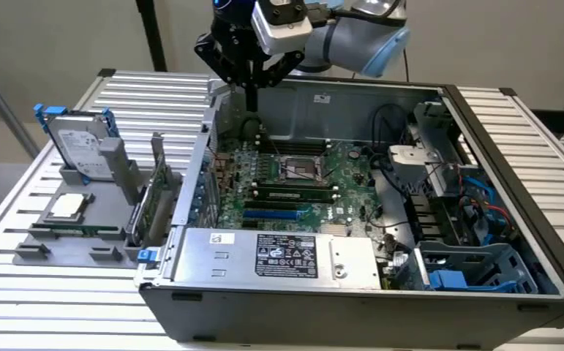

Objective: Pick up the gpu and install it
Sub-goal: 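Reach for the gpu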

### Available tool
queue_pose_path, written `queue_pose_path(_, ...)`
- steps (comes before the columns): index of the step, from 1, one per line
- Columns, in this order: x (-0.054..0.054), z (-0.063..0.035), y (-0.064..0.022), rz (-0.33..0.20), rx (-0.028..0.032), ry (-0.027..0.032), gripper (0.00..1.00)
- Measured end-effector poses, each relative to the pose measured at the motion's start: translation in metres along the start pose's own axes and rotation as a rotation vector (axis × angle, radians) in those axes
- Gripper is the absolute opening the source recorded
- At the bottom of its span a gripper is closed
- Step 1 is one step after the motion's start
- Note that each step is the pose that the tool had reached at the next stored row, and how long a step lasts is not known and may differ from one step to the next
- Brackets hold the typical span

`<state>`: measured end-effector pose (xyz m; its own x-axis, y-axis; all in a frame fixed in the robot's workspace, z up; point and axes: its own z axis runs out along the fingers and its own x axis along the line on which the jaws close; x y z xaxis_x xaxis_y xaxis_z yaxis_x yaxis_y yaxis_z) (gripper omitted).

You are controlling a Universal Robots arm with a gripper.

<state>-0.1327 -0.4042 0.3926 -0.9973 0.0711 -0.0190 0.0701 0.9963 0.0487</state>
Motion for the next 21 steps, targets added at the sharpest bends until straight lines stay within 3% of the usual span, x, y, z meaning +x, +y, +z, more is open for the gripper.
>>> queue_pose_path(10, 0.044, -0.0017, -0.0175, 0.000, 0.0000, -0.0002, 0.00)
queue_pose_path(21, 0.093, -0.0026, -0.0307, 0.000, 0.0000, -0.0014, 0.00)
